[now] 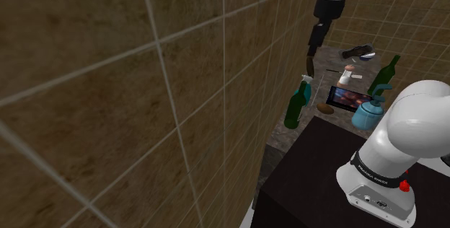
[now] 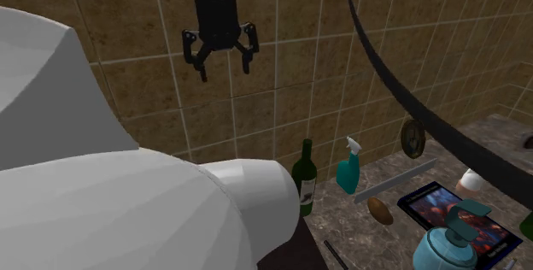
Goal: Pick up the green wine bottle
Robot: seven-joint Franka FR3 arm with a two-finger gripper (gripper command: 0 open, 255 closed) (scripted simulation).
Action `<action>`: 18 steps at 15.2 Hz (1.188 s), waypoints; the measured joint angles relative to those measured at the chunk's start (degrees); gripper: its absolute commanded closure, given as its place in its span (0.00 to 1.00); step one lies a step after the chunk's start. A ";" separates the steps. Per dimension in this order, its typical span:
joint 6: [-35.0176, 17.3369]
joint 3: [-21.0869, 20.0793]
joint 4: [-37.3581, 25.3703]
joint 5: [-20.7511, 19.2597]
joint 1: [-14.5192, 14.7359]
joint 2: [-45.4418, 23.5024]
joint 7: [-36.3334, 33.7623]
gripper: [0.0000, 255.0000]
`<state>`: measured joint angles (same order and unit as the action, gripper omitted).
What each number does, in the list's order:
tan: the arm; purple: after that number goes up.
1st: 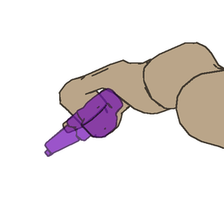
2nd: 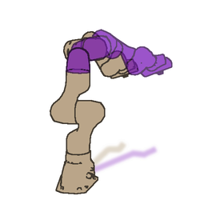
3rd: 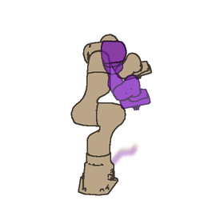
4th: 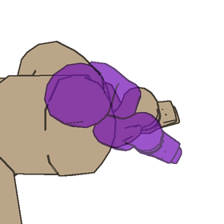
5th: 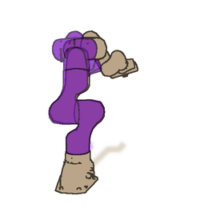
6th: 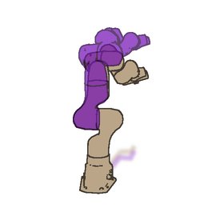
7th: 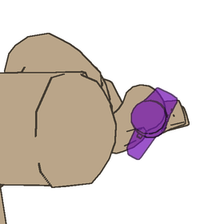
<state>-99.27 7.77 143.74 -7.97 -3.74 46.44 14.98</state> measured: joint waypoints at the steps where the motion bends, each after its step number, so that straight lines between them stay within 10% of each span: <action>1: -1.84 1.10 1.06 -0.62 -0.36 -0.62 0.88 0.00; 18: -33.47 23.11 4.50 -3.92 -2.67 -25.96 20.14 0.00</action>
<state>-132.74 30.88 148.24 -11.89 -6.41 20.48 35.13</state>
